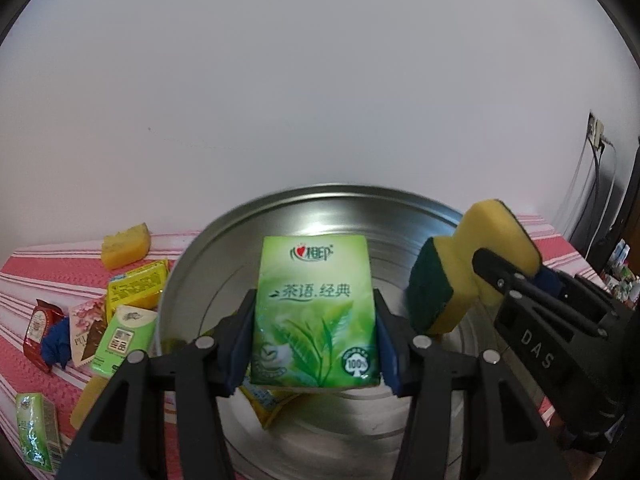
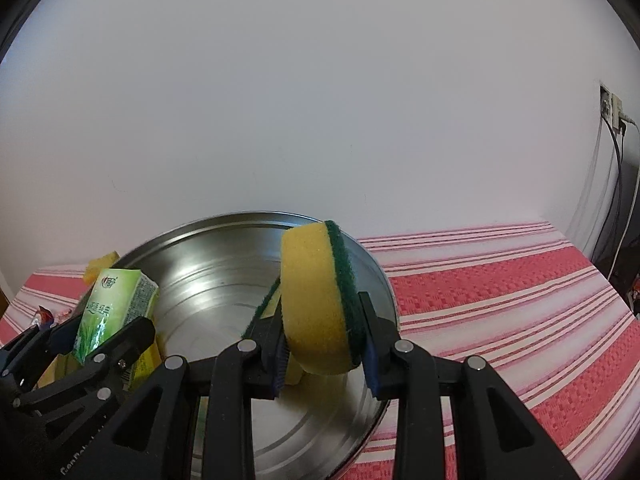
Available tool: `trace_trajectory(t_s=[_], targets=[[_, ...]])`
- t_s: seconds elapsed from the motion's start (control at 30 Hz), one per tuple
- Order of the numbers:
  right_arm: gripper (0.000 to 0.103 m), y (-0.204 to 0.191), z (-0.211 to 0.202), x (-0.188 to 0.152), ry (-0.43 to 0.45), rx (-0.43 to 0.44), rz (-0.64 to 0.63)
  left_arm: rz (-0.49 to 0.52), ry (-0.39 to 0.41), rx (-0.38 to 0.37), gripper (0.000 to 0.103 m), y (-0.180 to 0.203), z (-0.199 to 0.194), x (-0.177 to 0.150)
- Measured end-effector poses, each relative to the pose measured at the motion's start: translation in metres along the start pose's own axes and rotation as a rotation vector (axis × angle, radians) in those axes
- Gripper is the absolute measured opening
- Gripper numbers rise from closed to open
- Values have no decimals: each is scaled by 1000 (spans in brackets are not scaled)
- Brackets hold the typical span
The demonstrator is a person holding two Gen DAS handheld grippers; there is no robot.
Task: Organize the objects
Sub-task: 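Carry the sponge and tissue pack over the tin and release both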
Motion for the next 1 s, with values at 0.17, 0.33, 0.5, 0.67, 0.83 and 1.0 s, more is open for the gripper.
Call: trace_trajectory(t_s=[0.17, 0.33, 0.5, 0.67, 0.83, 1.0], targets=[[33, 6, -4, -11, -16, -1, -24, 16, -34, 13, 52, 2, 10, -7], [33, -8, -4, -16, -30, 28, -58, 24, -36, 25, 52, 2, 14, -7], [33, -8, 1, -19, -41, 54, -79, 25, -44, 56, 52, -2, 12, -10], [33, 6, 8, -17, -48, 83, -56, 33, -59, 83, 53, -9, 23, -13], [52, 11, 8, -17, -34, 120, -41, 65, -23, 122, 83, -3, 5, -10], [75, 12, -12, -14, 37, 169, 22, 50, 51, 142, 103, -8, -12, -1]])
Point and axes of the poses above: each gripper's, at about its wrist camera, not at the fingertips, and z roughly the way its jaws point, y to its right, x to its top, the point moved 8 cm from there along z, roughly the way its jaws point, and after that the axes turned 3 degrees about x, right-handed, at the moved point
